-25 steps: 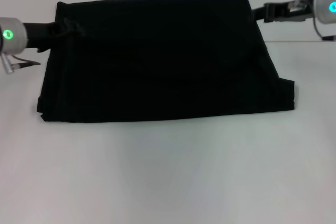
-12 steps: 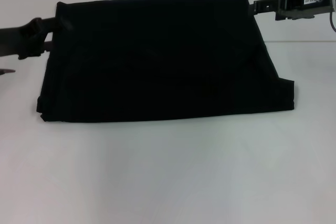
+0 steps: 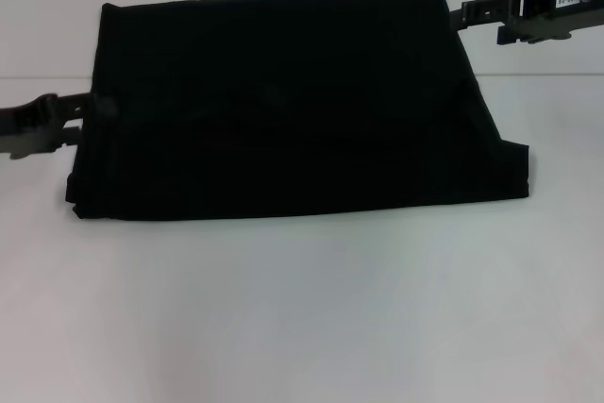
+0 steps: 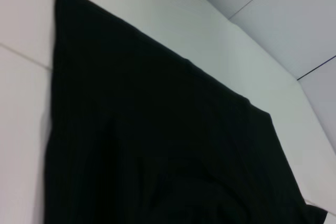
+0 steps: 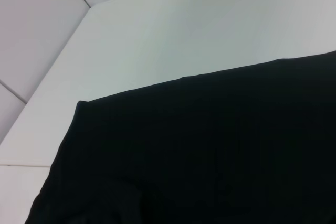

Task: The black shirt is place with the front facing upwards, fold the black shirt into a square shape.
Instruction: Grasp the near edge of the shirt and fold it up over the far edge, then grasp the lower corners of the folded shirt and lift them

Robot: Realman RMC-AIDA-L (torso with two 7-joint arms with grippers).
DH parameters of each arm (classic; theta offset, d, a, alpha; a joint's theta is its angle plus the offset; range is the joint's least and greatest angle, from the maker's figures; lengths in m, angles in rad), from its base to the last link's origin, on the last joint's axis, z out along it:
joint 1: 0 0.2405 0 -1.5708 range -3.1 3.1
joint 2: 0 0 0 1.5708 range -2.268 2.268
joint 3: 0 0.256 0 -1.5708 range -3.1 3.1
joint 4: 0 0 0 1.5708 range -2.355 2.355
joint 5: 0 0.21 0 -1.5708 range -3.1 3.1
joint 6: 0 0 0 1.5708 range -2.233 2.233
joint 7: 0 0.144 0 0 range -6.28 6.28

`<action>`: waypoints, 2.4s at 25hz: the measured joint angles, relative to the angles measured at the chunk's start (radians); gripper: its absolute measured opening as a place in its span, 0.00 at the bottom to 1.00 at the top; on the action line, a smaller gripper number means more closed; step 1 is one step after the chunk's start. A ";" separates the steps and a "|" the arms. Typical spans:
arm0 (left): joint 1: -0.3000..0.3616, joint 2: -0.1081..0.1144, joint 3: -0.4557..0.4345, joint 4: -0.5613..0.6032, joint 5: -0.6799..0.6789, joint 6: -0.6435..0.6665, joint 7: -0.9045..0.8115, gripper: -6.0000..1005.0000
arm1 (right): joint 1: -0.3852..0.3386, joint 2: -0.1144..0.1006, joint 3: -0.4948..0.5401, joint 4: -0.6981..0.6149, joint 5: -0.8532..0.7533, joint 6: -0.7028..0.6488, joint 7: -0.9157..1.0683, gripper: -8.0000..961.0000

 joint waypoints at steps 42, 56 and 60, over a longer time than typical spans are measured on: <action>0.019 -0.058 0.096 -0.082 0.055 -0.177 0.264 0.82 | -0.007 -0.011 0.029 0.002 0.000 -0.062 0.013 0.98; 0.031 -0.057 0.123 -0.076 0.055 -0.207 0.263 0.80 | -0.012 -0.011 0.036 0.003 0.000 -0.065 0.013 0.98; 0.028 -0.059 0.143 -0.076 0.055 -0.212 0.262 0.80 | -0.016 -0.011 0.036 0.005 0.000 -0.065 0.013 0.98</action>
